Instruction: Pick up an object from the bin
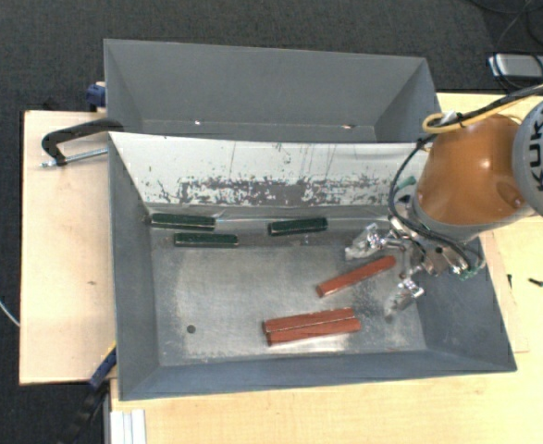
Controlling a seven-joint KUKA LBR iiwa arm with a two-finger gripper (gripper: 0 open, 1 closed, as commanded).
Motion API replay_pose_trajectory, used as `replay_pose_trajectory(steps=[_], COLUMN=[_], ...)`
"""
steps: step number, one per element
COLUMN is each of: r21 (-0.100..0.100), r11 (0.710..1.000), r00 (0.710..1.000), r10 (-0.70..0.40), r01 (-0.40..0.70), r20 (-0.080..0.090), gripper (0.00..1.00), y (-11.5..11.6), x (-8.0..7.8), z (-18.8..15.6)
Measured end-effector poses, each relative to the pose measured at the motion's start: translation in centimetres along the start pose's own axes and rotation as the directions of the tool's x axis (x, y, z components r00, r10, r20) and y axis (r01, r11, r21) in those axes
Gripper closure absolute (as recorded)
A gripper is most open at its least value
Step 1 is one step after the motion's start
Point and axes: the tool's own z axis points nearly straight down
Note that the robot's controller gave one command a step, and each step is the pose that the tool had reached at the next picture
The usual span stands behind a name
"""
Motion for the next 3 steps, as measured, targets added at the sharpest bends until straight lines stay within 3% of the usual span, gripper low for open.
replay_pose_trajectory(steps=[1, 2, 3], r21=[0.007, 0.007, 0.006], r11=[0.989, 0.989, 0.991], r00=[0.989, 0.989, 0.991], r10=[-0.147, -0.147, -0.132], r01=[0.147, 0.147, 0.132], r20=[0.002, 0.002, 0.007], gripper=[1.00, 1.00, 1.00], y=[-0.8, -0.8, -1.9], x=[-4.1, -4.1, -3.9], z=[2.7, 2.6, -12.0])
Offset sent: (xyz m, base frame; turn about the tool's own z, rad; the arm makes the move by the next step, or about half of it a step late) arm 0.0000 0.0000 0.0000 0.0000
